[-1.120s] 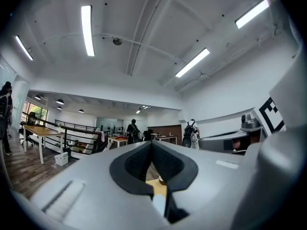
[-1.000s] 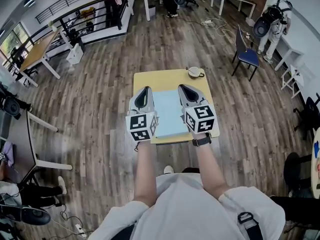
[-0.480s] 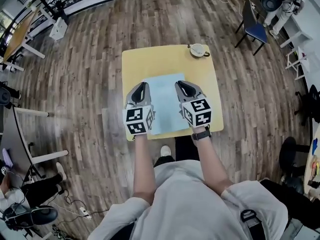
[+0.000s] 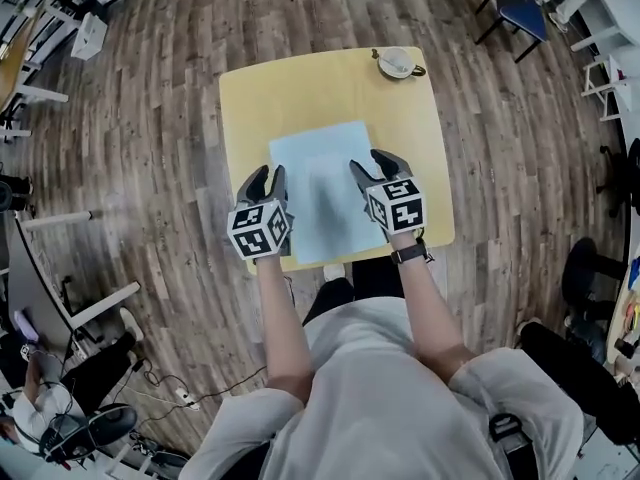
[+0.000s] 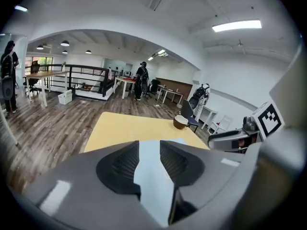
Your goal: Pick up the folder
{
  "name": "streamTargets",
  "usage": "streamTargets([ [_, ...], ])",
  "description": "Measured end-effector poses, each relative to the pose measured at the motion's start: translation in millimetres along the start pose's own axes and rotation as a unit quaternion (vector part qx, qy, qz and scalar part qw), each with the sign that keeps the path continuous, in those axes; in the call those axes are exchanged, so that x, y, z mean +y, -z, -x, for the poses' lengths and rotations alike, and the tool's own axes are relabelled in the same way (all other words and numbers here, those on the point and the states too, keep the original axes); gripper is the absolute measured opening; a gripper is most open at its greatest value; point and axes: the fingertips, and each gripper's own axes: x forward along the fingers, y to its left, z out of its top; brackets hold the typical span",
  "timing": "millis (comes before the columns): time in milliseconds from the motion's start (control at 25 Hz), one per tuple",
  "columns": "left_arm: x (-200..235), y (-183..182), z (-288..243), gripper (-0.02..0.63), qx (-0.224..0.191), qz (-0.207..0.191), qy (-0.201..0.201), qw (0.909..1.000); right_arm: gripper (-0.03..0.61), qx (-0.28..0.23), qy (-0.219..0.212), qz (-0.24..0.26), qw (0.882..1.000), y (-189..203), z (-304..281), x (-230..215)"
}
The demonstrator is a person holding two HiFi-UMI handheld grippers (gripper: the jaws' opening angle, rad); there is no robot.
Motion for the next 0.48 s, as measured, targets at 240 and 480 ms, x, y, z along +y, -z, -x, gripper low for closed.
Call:
streamTargets([
  [240,6,41,-19,0.277,0.059,0.049,0.031,0.9965,0.256,0.027,-0.001,-0.070,0.997,32,-20,-23],
  [480,3,84,-36,0.460,0.117,0.154,0.060,0.9793,0.314,0.062,-0.018,-0.093,0.994,70,-35,-34],
])
